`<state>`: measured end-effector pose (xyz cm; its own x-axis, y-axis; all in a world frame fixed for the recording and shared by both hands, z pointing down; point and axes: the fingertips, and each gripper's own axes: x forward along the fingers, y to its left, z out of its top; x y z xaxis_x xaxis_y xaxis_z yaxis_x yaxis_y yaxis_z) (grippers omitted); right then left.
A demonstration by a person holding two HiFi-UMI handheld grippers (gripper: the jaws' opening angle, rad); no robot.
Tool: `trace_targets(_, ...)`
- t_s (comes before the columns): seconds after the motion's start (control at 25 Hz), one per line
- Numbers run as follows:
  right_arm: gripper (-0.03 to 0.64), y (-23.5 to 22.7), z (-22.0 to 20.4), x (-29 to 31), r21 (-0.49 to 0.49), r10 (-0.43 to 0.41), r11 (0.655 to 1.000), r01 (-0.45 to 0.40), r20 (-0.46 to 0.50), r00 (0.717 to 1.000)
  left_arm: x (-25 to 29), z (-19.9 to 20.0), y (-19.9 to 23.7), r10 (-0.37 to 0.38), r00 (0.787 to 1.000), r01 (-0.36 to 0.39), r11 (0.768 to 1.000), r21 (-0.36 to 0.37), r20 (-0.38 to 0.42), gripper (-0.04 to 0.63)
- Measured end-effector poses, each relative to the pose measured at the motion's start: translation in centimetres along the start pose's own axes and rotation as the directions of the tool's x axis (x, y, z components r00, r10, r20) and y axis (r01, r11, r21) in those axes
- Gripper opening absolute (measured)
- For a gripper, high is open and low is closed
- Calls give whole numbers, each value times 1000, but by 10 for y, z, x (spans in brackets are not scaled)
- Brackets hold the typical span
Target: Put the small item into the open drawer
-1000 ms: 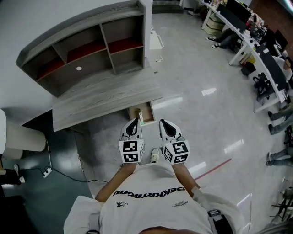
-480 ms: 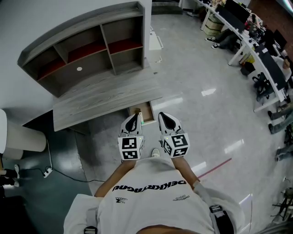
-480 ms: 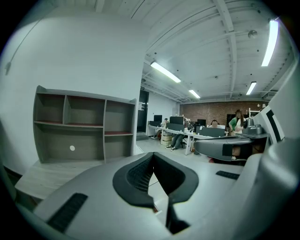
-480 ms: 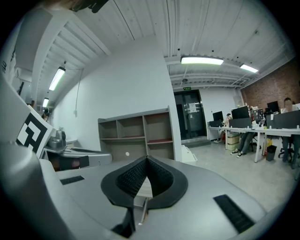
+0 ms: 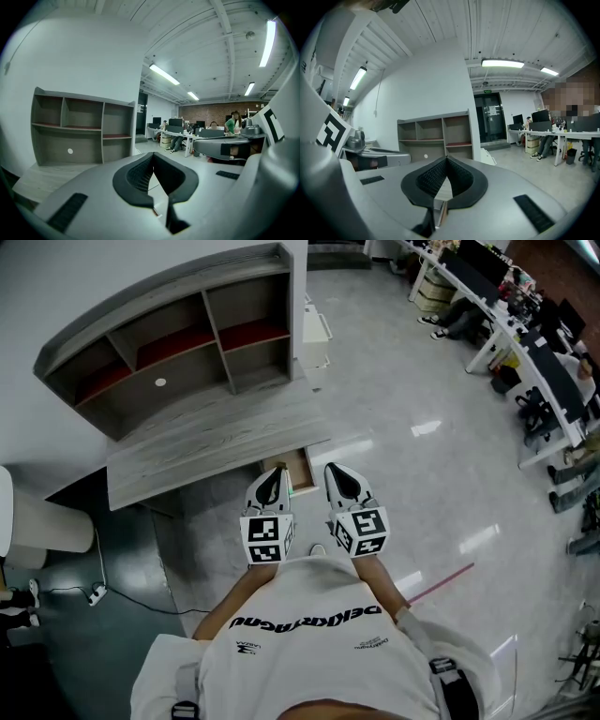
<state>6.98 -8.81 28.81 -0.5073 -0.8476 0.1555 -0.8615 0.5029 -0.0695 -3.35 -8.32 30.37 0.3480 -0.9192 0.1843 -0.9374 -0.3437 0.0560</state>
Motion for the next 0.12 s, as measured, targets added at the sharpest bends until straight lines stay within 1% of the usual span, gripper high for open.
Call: trace_targets(0.12,28,-2,7,5,-4,0,1000,0,27,1000,5,7,2,-7,1000,7,1000,11,19,15)
